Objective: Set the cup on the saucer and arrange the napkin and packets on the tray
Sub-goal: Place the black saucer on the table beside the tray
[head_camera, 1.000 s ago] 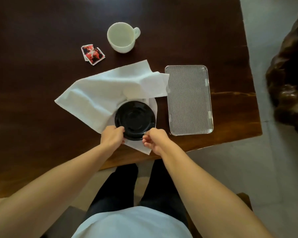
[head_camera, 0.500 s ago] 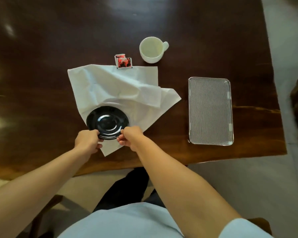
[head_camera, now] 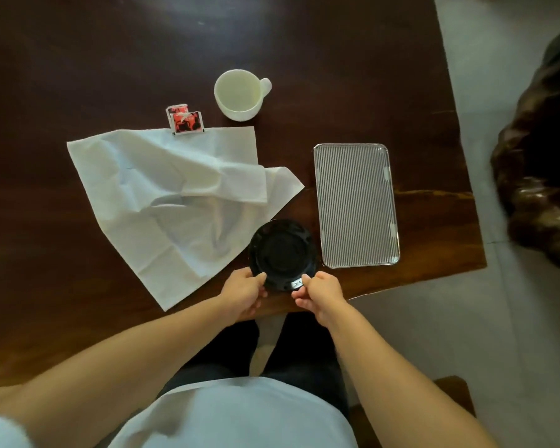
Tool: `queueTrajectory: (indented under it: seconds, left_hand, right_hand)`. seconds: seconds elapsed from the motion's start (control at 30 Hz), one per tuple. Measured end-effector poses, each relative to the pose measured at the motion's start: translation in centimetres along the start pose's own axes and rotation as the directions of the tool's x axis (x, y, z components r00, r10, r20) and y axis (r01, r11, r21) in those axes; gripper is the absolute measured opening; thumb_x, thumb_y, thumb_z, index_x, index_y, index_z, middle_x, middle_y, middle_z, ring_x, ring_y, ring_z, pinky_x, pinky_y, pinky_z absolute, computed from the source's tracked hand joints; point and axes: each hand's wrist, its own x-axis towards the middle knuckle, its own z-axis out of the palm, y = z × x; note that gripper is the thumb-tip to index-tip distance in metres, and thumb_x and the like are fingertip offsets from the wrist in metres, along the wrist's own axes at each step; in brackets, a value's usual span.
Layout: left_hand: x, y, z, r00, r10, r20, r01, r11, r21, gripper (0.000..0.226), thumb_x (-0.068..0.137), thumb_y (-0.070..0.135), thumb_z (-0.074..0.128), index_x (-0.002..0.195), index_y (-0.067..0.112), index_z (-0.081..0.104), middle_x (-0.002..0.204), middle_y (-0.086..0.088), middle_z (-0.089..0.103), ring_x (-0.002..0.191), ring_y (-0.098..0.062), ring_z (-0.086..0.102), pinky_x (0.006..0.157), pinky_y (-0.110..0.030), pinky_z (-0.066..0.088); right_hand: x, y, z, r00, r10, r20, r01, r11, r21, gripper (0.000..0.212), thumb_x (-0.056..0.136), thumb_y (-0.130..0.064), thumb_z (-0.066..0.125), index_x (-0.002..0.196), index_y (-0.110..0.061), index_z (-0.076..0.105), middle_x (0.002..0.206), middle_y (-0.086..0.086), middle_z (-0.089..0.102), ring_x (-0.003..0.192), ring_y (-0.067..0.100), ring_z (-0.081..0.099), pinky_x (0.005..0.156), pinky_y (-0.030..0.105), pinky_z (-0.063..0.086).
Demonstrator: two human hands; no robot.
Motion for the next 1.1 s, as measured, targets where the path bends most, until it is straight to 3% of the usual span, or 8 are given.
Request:
queueTrajectory:
  seconds: [0.17,0.3,0.53,0.73,0.9,1.0,1.1]
  left_hand:
    - [0.9,0.5,2.0,1.000,-0.020,-0.016,0.020,1.000,0.004,0.023,0.102,0.028,0.052,0.091,0.009,0.059,0.072,-0.008,0.064,0.045,-0.019,0.047,0.042,-0.023,0.035]
    - [1.6,1.9,2.3,0.999,-0.019,-0.045,0.020,0.999,0.030,0.024,0.103,0.028,0.051,0.090,0.009,0.059,0.076,-0.008,0.065,0.048,-0.019,0.049,0.043,-0.024,0.038]
    - [3.1,4.4,3.2,0.997,0.033,-0.076,-0.024,0.993,0.113,0.023,0.104,0.032,0.048,0.089,0.017,0.055,0.087,-0.008,0.073,0.060,-0.018,0.057,0.053,-0.028,0.047]
    - [3.8,5.9,3.6,0.997,0.064,-0.035,-0.057,0.980,0.190,0.021,0.104,0.032,0.049,0.088,0.018,0.052,0.088,-0.008,0.075,0.058,-0.015,0.058,0.050,-0.026,0.047]
    - [3.9,6.5,4.1,0.997,0.080,-0.014,-0.074,0.964,0.256,0.023,0.103,0.035,0.050,0.099,0.014,0.057,0.088,-0.007,0.076,0.060,-0.015,0.060,0.052,-0.026,0.049]
    - [3.8,7.0,3.7,0.996,0.092,0.015,-0.091,0.926,0.366,0.031,0.102,0.041,0.049,0.098,0.012,0.059,0.087,-0.005,0.075,0.061,-0.015,0.060,0.054,-0.025,0.049]
    - [3.4,7.8,2.6,0.994,0.093,0.051,-0.106,0.885,0.453,0.044,0.102,0.049,0.045,0.095,0.009,0.063,0.083,-0.003,0.073,0.060,-0.015,0.059,0.053,-0.024,0.047]
  right_hand:
    - [0.4,-0.9,-1.3,0.998,-0.038,-0.047,0.036,0.998,-0.041,0.022,0.100,-0.015,0.055,0.119,-0.004,0.053,0.068,0.011,0.064,0.063,0.018,0.069,0.051,0.026,0.055]
    - [1.0,-2.1,-1.7,0.997,-0.039,-0.062,0.033,0.995,-0.093,0.037,0.098,-0.017,0.060,0.129,0.000,0.052,0.070,0.010,0.070,0.064,0.019,0.074,0.051,0.024,0.055]
    - [2.0,-4.7,-1.5,0.987,-0.089,-0.131,0.069,0.987,-0.146,0.039,0.103,-0.013,0.051,0.138,0.001,0.047,0.071,0.004,0.068,0.062,0.014,0.069,0.058,0.026,0.060]
    - [2.5,-6.0,-2.1,0.972,-0.146,-0.185,0.103,0.969,-0.223,0.039,0.103,-0.016,0.050,0.140,-0.002,0.048,0.075,0.002,0.068,0.064,0.012,0.069,0.054,0.021,0.056]
    - [2.4,-6.6,-3.0,0.966,-0.170,-0.193,0.122,0.964,-0.236,0.040,0.103,-0.016,0.050,0.141,-0.002,0.048,0.078,0.004,0.071,0.065,0.012,0.070,0.050,0.018,0.054]
    - [2.2,-6.9,-3.2,0.965,-0.167,-0.203,0.112,0.960,-0.258,0.032,0.103,-0.017,0.050,0.128,0.000,0.058,0.074,0.003,0.069,0.063,0.013,0.070,0.051,0.020,0.056]
    - [1.5,-7.1,-3.7,0.944,-0.215,-0.251,0.129,0.939,-0.317,0.029,0.102,-0.020,0.049,0.091,-0.003,0.069,0.069,0.006,0.071,0.059,0.014,0.070,0.046,0.020,0.055]
